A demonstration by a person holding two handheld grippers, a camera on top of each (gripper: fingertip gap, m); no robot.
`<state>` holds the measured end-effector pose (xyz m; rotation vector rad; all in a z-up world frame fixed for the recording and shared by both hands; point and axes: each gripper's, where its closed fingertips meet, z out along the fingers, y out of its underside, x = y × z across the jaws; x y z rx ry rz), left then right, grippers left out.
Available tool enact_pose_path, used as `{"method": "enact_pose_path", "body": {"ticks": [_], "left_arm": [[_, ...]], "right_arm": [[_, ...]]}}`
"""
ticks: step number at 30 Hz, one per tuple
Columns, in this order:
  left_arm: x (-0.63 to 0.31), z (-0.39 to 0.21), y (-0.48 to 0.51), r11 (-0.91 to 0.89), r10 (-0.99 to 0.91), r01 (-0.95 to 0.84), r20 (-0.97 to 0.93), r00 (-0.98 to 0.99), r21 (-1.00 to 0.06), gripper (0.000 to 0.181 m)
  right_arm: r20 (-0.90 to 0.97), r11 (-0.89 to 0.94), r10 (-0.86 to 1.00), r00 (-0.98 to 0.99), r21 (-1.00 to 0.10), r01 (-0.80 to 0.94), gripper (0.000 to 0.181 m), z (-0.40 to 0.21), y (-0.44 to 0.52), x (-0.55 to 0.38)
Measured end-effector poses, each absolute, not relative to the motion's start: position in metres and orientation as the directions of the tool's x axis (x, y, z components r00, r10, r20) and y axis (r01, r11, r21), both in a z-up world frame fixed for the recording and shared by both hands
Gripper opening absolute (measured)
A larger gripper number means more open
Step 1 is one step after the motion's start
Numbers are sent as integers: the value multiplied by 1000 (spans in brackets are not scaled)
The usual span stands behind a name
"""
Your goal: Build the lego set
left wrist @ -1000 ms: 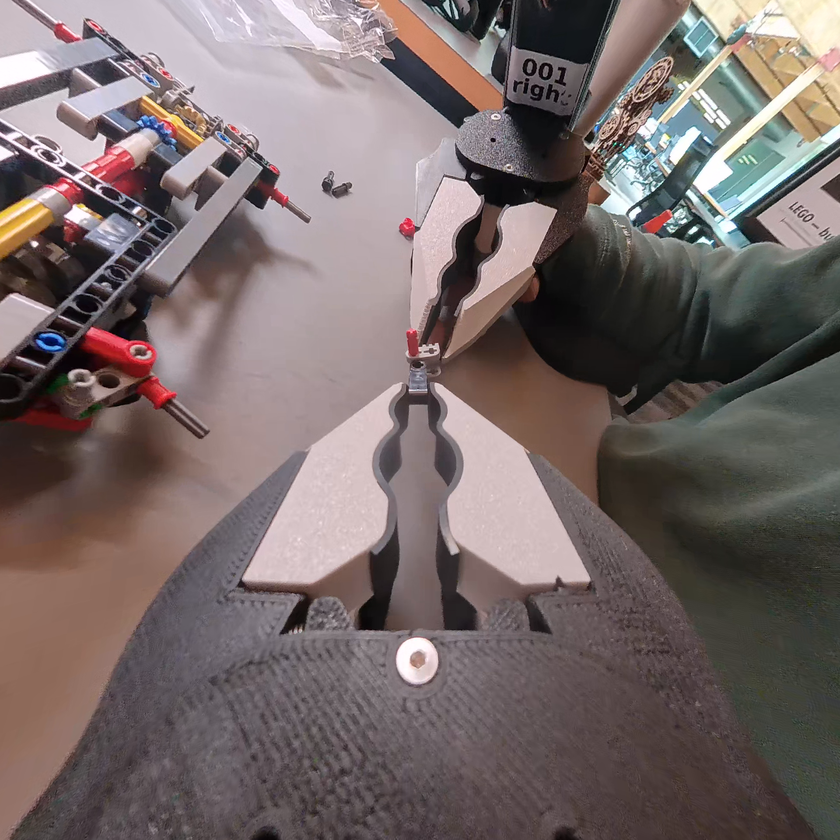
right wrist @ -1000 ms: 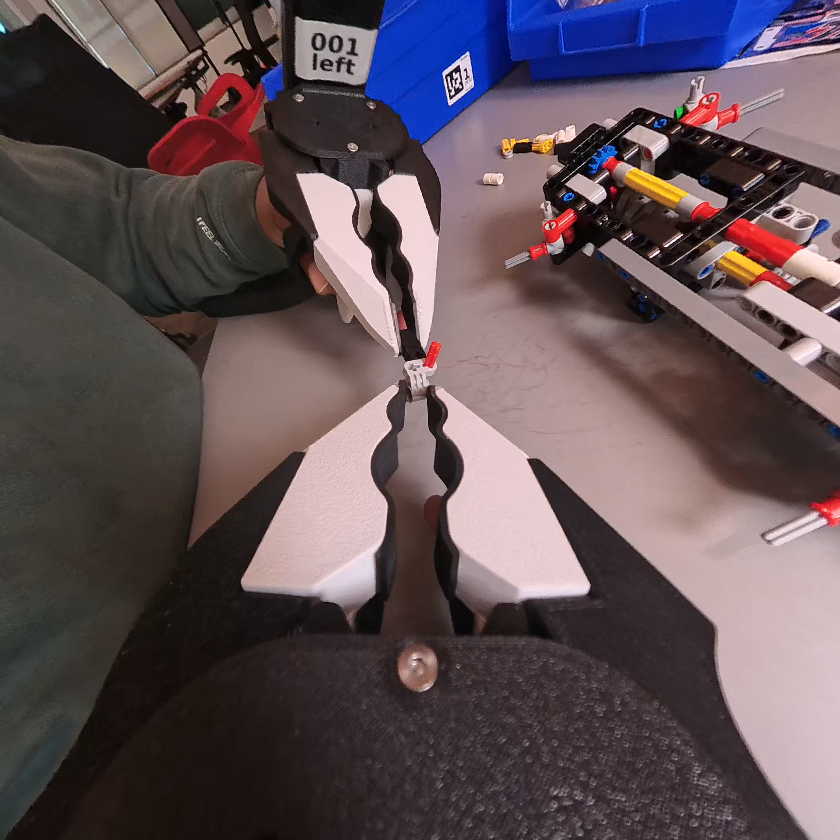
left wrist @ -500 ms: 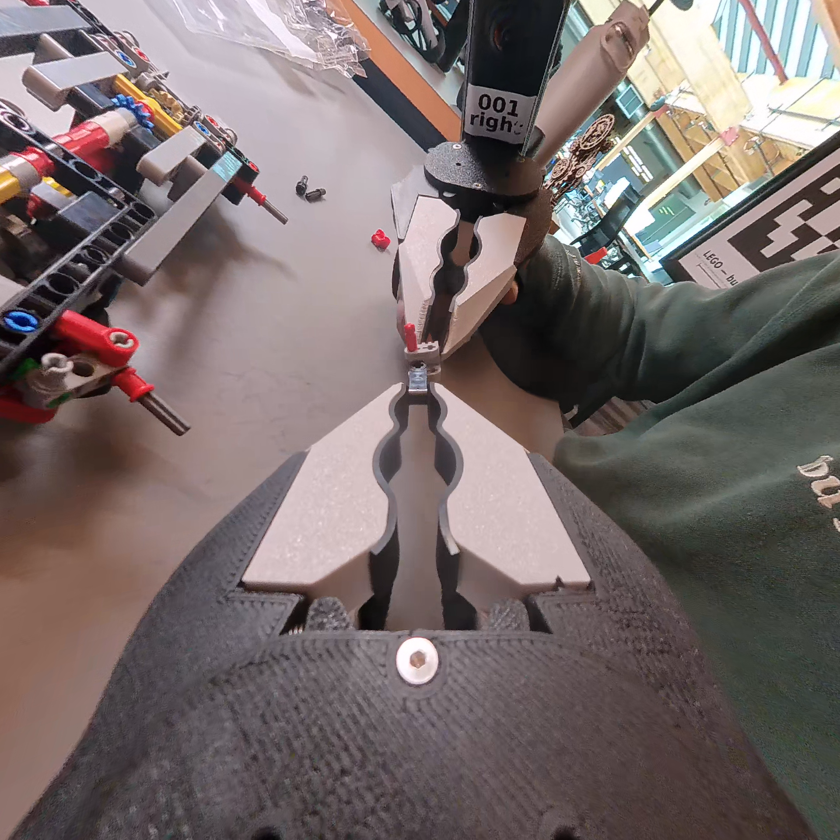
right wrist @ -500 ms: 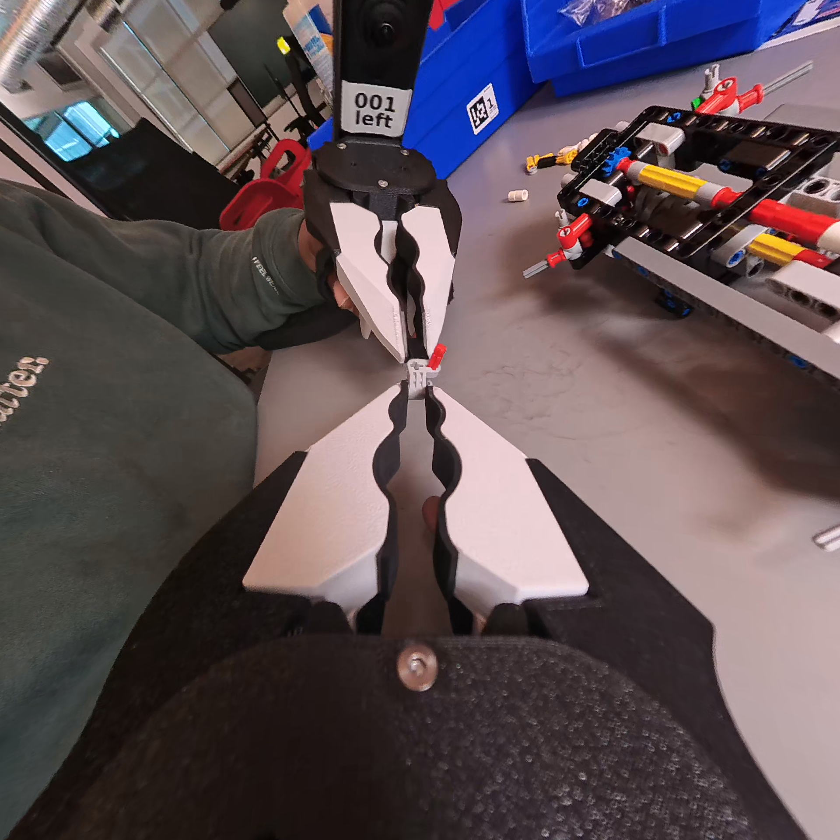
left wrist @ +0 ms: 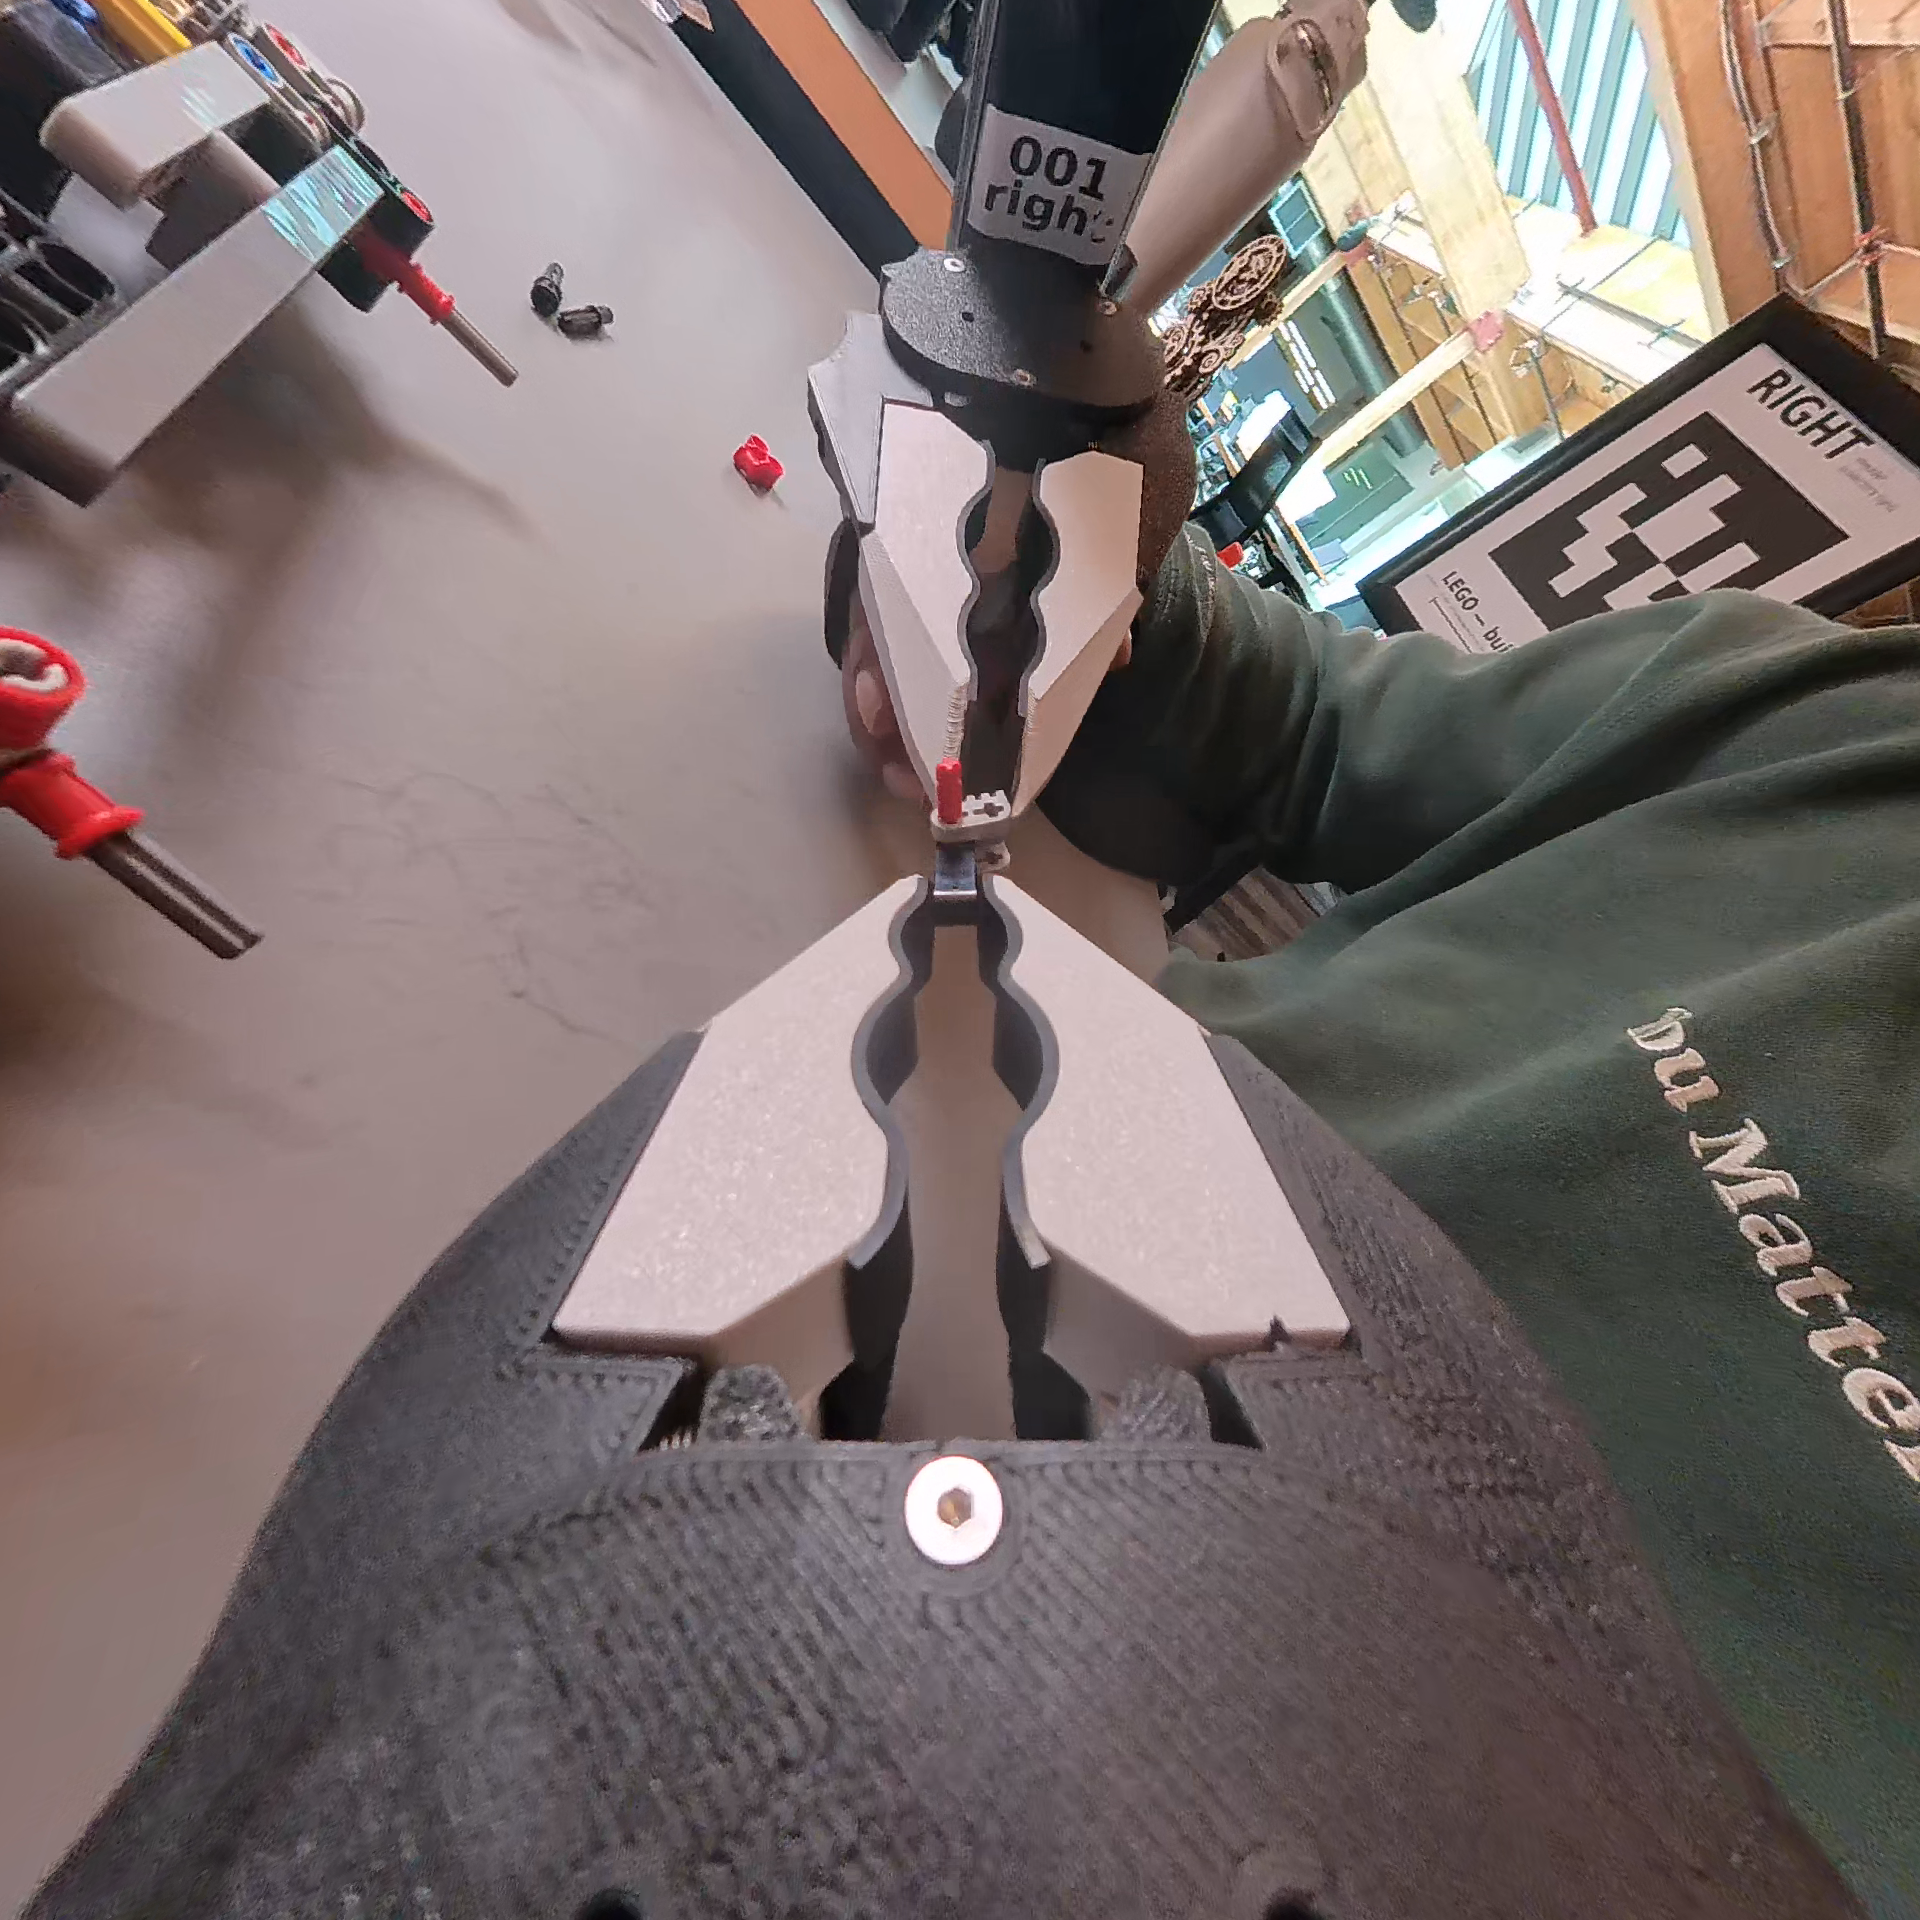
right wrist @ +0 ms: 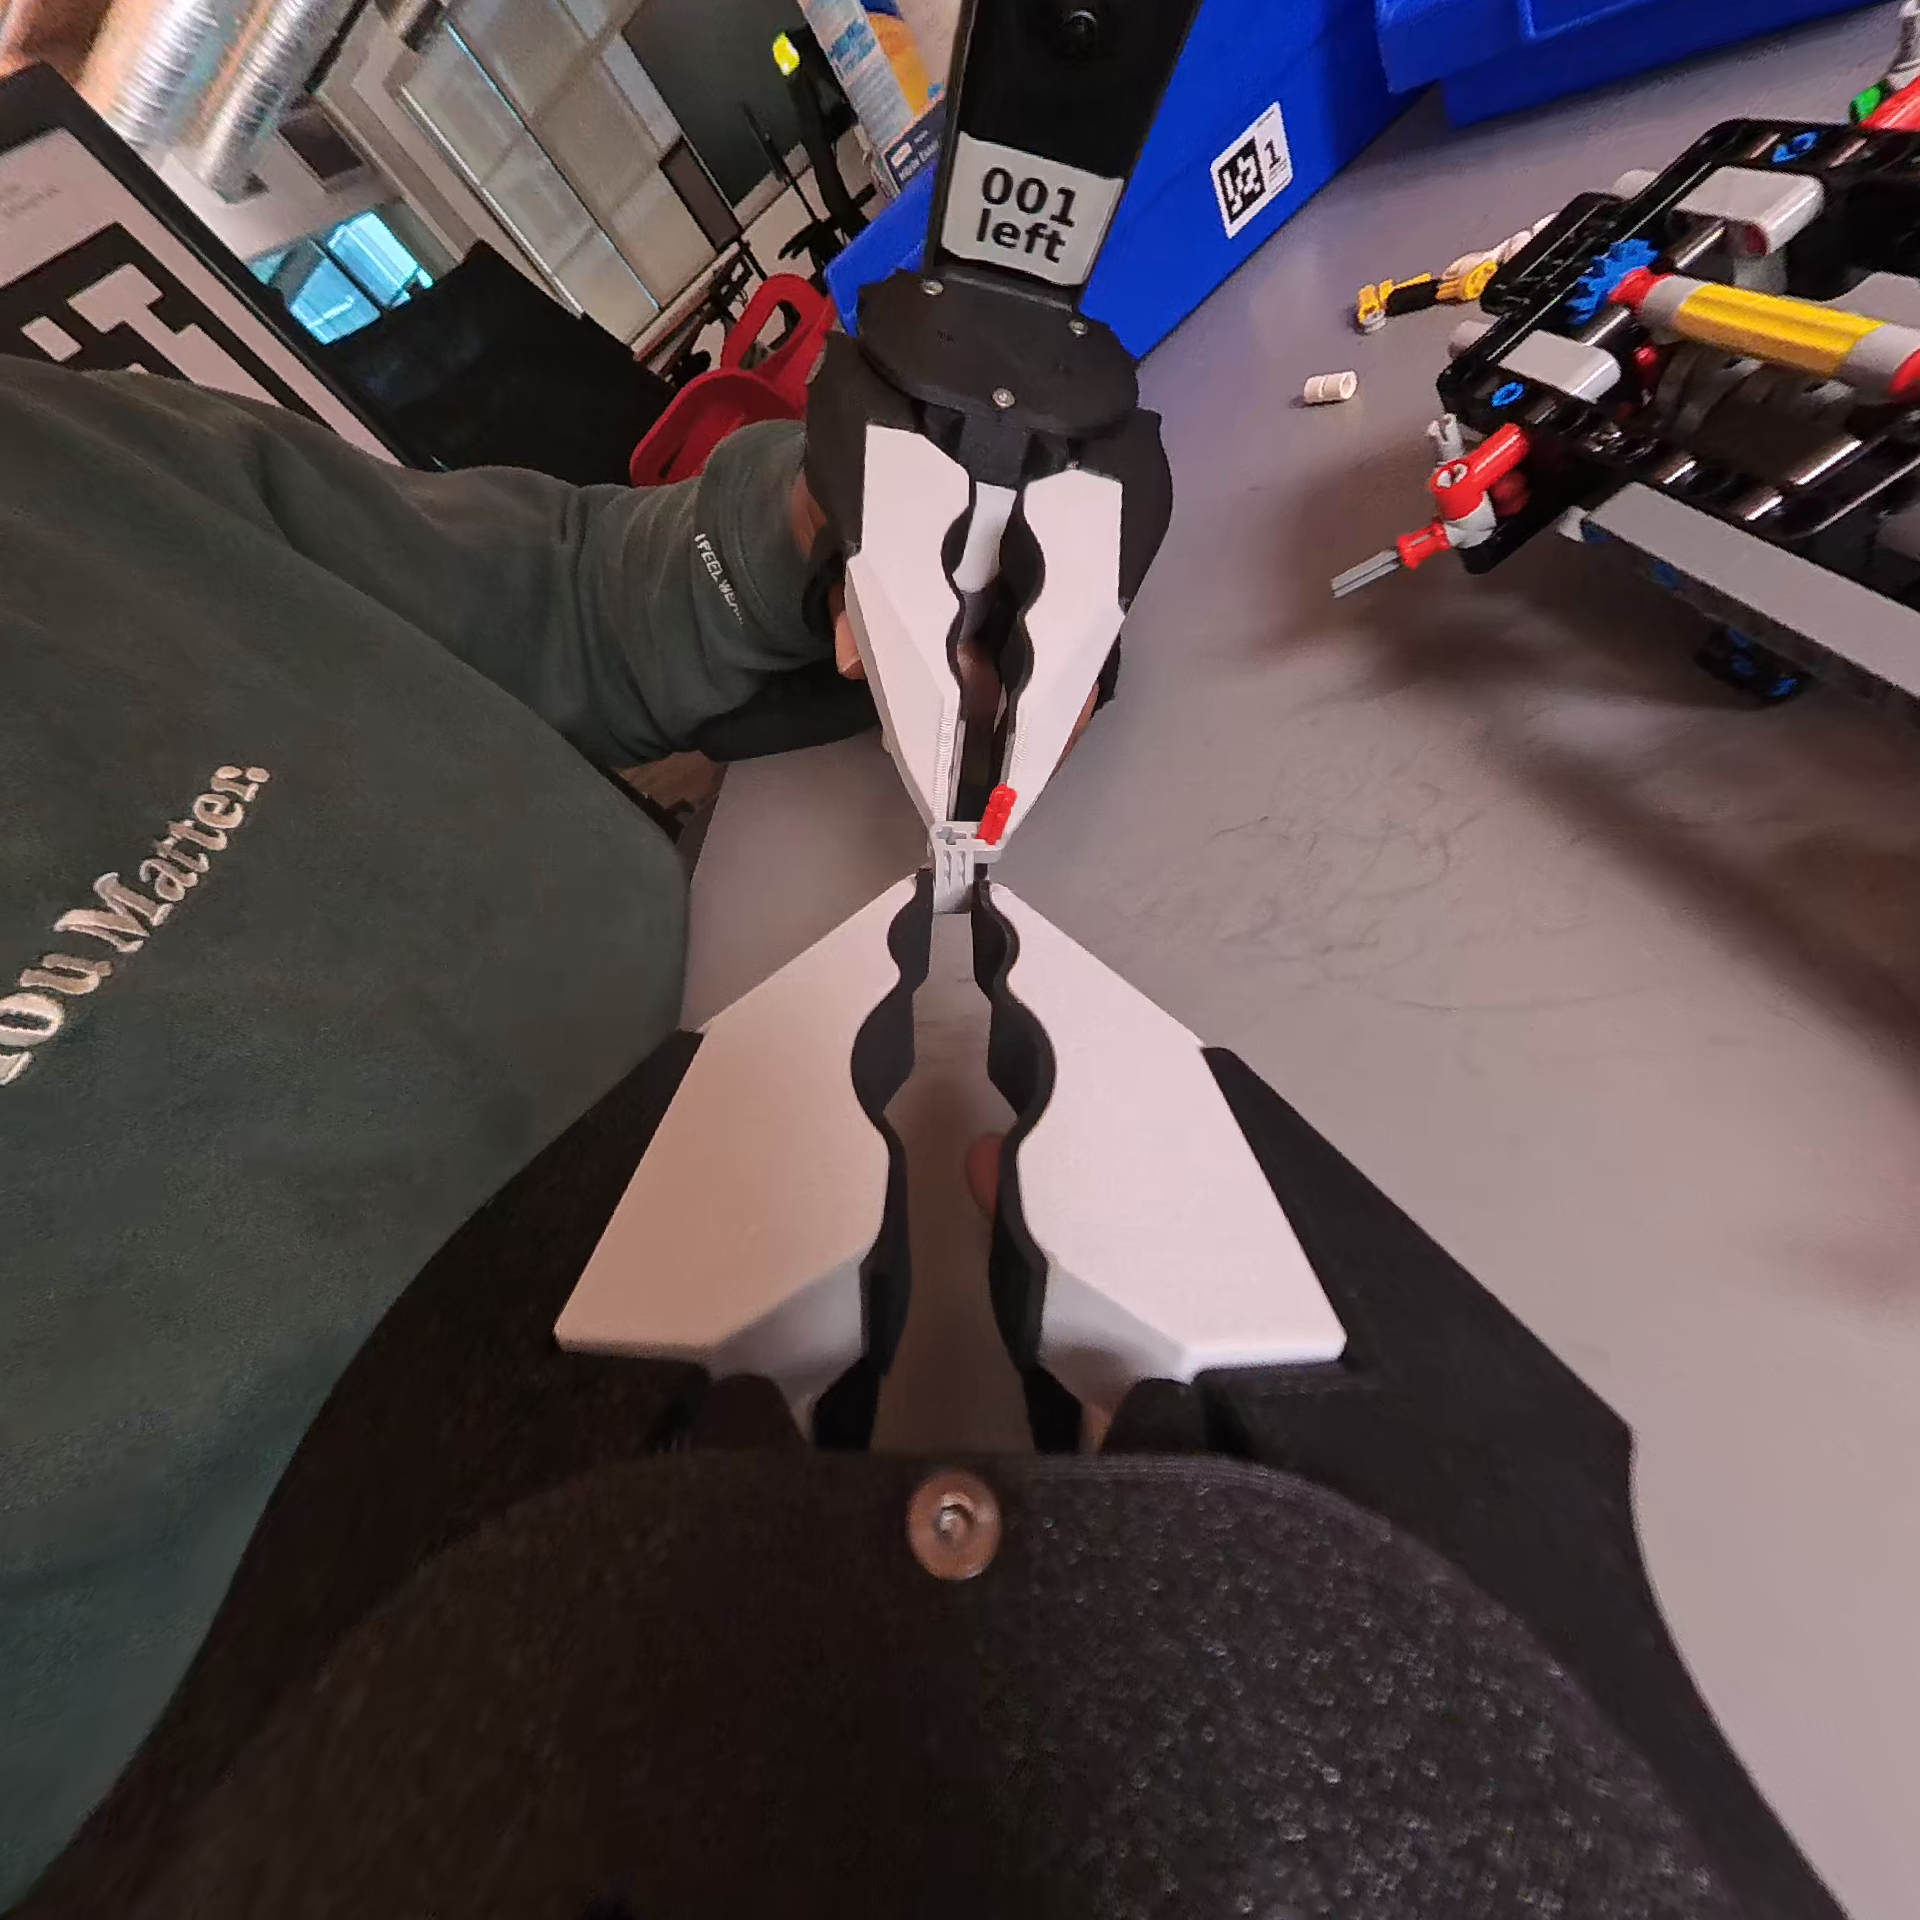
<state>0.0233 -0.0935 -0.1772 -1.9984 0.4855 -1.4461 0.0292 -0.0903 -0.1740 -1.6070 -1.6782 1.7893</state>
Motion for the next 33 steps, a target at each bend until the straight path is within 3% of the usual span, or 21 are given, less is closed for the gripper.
{"method": "enact_pose_path", "body": {"ticks": [12, 18, 26, 33], "left_arm": [[23, -181, -92, -726, -628, 44, 687, 366, -686, 6], [23, -196, -91, -623, -713, -108, 505, 487, -775, 7], [23, -212, -90, -424, -822, -366, 184, 538, -828, 7], [24, -229, -92, -301, -861, -560, -32, 508, -772, 7]], "right_arm": [[-544, -329, 754, -367, -798, 505, 4, -177, -89, 29], [-475, -250, 813, -336, -807, 536, 4, -190, -87, 28], [-183, 47, 919, -350, -830, 556, 4, -211, -87, 29], [20, 265, 910, -415, -795, 545, 5, -217, -88, 31]]}}
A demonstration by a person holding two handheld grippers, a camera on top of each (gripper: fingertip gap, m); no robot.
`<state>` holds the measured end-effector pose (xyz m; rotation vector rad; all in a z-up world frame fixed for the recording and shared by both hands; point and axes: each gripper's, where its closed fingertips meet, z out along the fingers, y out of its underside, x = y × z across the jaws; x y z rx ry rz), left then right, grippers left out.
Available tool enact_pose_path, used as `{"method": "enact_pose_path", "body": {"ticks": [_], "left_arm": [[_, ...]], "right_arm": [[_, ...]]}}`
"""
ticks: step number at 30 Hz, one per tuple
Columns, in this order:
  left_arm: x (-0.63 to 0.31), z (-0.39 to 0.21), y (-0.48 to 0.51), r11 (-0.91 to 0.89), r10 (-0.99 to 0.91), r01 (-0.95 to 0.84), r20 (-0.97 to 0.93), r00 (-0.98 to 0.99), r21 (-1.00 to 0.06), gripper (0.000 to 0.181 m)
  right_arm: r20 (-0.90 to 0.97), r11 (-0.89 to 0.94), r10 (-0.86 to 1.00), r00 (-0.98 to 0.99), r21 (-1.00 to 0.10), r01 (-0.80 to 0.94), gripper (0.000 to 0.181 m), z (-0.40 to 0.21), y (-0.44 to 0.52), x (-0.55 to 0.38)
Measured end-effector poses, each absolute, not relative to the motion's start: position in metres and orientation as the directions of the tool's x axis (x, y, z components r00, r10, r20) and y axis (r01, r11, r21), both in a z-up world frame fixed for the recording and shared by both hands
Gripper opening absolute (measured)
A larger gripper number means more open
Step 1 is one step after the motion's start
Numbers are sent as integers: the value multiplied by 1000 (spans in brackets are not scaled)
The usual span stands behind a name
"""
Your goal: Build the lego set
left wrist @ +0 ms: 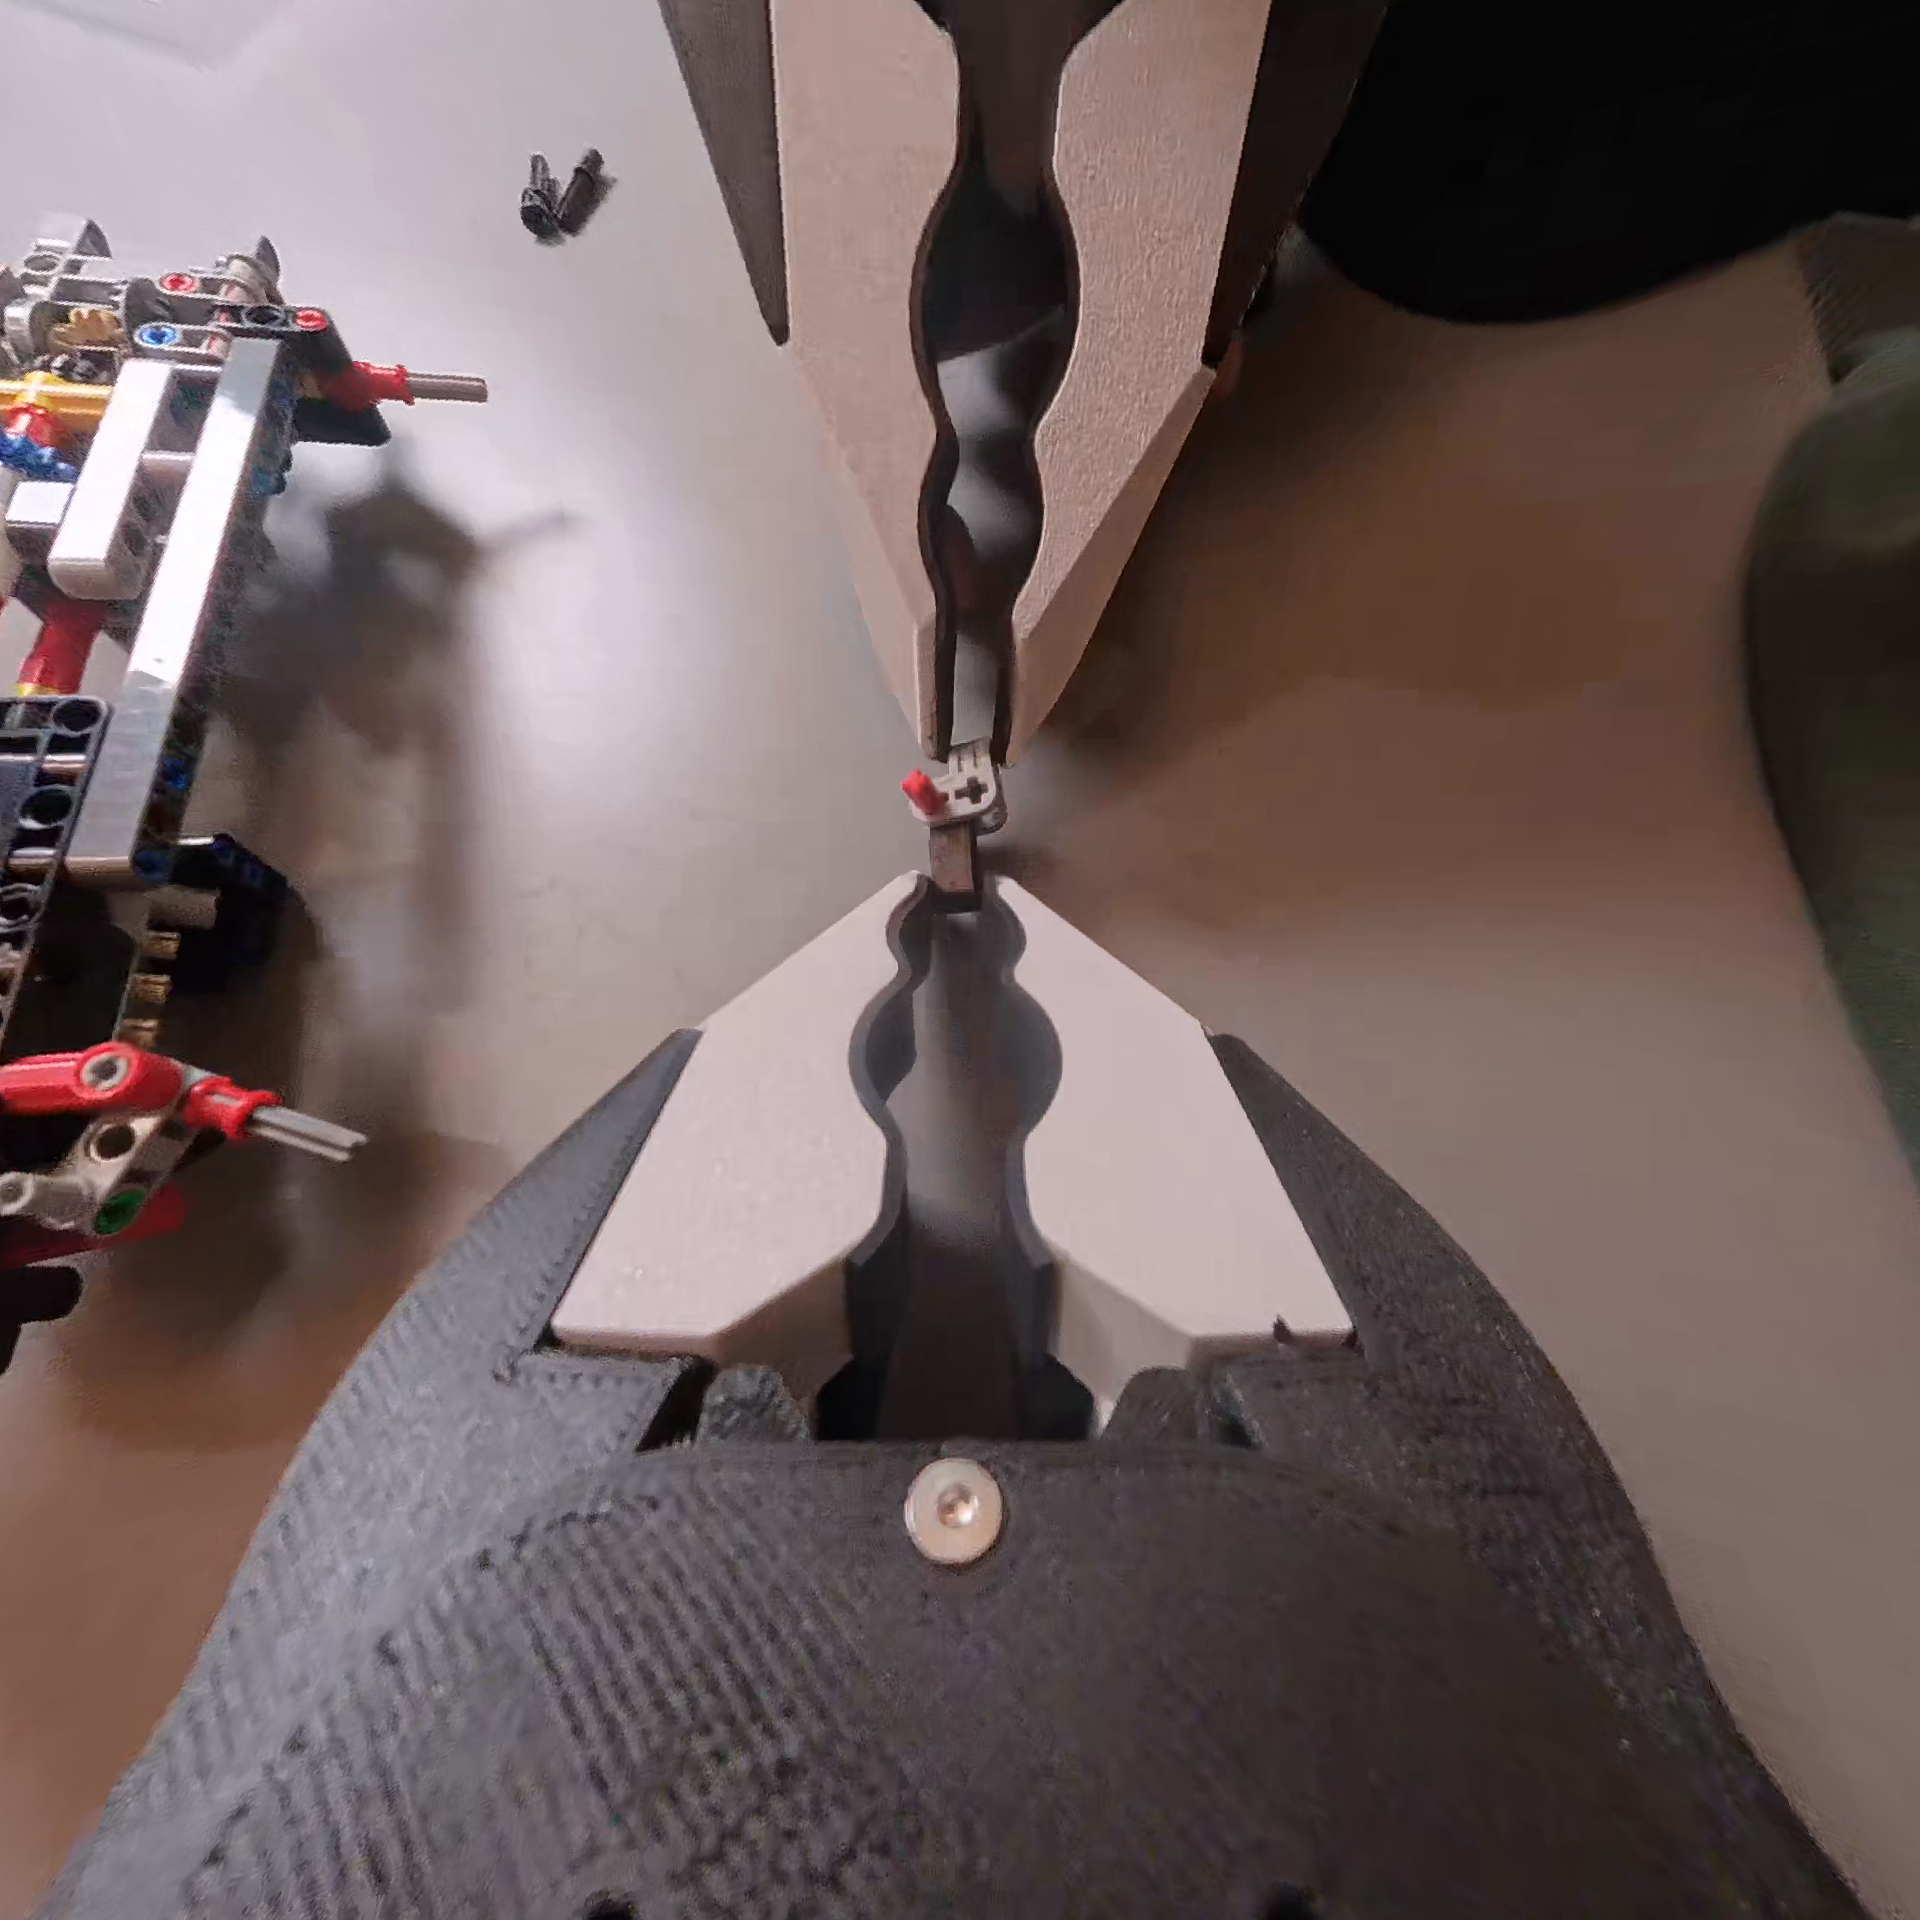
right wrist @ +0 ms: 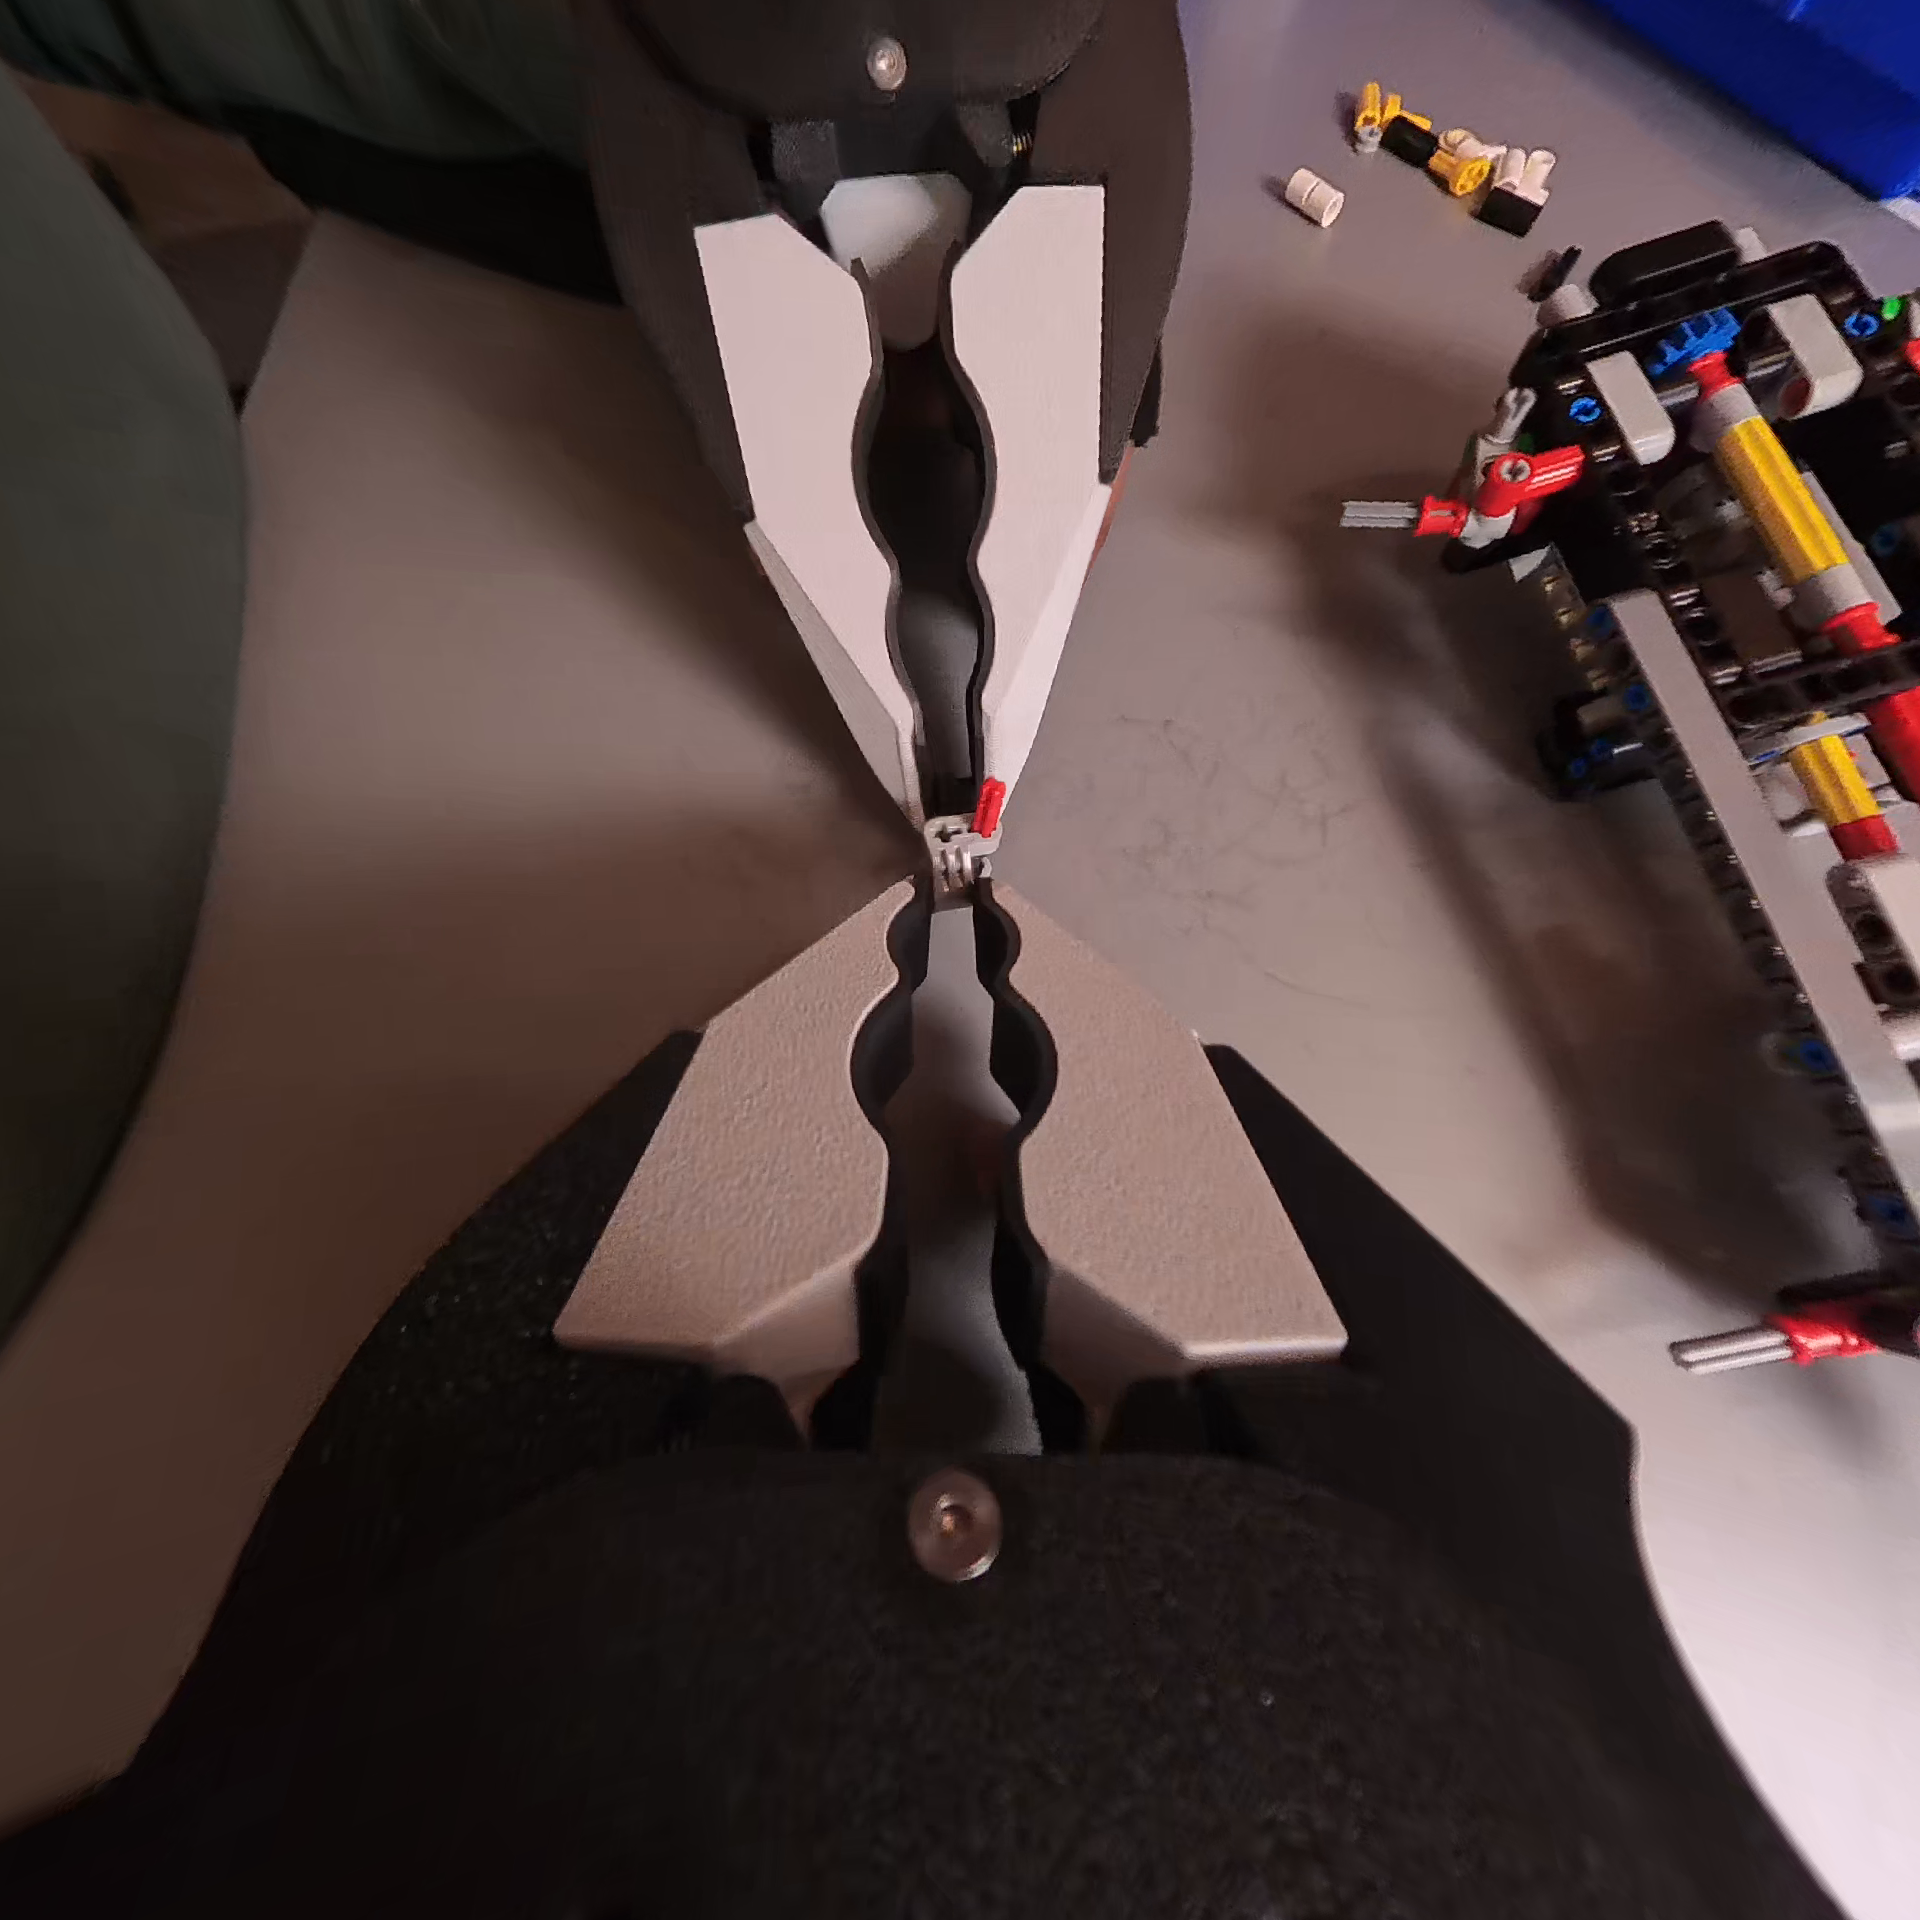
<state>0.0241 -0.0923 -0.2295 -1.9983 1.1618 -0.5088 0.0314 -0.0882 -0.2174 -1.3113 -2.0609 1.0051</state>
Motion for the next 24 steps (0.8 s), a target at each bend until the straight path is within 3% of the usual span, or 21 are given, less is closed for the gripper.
{"method": "enact_pose_path", "body": {"ticks": [8, 24], "left_arm": [[26, -231, -91, -277, -859, -590, -79, 506, -758, 9], [31, -230, -88, -309, -840, -566, -60, 539, -764, 7]], "right_arm": [[131, 383, 894, -428, -717, 582, 5, -224, -85, 33], [123, 387, 892, -436, -706, 593, 5, -225, -85, 37]]}}
